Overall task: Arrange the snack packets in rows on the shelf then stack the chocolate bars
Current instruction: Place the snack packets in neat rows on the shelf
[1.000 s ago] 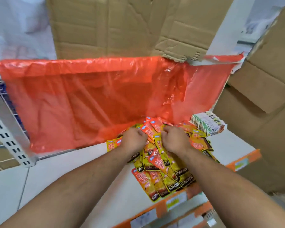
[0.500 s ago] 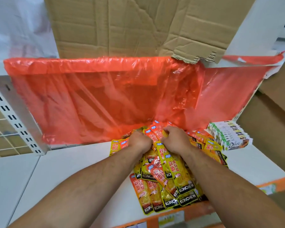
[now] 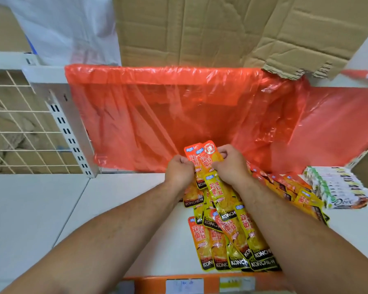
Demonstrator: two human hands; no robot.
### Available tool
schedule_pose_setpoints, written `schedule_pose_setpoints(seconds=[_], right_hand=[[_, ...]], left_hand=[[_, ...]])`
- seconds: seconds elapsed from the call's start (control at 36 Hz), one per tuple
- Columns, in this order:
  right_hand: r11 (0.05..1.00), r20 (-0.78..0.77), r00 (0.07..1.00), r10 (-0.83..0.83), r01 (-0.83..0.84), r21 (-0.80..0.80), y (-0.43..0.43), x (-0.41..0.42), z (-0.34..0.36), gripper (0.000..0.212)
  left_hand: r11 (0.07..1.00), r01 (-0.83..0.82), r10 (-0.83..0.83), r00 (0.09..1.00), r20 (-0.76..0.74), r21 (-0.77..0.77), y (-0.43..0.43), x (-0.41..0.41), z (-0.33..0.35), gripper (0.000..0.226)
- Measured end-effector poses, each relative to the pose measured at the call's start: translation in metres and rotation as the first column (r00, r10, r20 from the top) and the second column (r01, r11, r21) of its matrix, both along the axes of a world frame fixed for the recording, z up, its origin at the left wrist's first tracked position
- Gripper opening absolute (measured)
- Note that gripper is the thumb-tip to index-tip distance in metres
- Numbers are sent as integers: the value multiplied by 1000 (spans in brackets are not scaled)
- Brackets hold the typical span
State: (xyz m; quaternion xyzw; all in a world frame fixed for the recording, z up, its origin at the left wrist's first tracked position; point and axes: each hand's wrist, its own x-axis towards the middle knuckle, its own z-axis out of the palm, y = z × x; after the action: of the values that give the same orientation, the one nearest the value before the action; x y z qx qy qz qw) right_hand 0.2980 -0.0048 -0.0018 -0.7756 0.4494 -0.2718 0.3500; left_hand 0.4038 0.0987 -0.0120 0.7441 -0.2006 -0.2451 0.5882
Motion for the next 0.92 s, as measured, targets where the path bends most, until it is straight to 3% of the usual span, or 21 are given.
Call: schedule_pose_setpoints(seconds=[0.11, 0.25, 0.44, 0.53, 0.61, 0.69, 0.75, 0.92], right_hand=[[1000, 55, 998, 11, -11, 0, 8, 8, 2, 27], [999, 109, 993, 49, -47, -22, 20, 17, 6, 28], [992, 141, 983, 118, -124, 35, 47, 46, 13, 28], [991, 131, 985, 113, -121, 60, 62, 60, 12, 28], [989, 93, 990, 109, -118, 90, 76, 72, 4, 28], [984, 46, 991, 128, -133, 121, 93, 80, -3, 27], [984, 29, 991, 128, -131, 121, 102, 83, -7, 26], [993, -107, 993, 56, -44, 114, 122, 71, -24, 28]], left_hand=[[995, -96, 95, 995, 31, 38, 14, 16, -1, 19], [991, -124, 128, 989, -72, 52, 30, 30, -5, 8], [987, -151, 156, 984, -91, 59, 61, 51, -5, 21], [982, -128, 133, 991, -23, 138, 79, 65, -10, 21], [948, -25, 5, 998, 64, 316, 99, 74, -17, 7], [852, 67, -134, 986, 94, 519, 118, 79, -27, 38], [782, 57, -220, 957, 190, 621, 126, 81, -35, 56], [761, 32, -295, 906, 302, 648, 135, 80, -52, 67]])
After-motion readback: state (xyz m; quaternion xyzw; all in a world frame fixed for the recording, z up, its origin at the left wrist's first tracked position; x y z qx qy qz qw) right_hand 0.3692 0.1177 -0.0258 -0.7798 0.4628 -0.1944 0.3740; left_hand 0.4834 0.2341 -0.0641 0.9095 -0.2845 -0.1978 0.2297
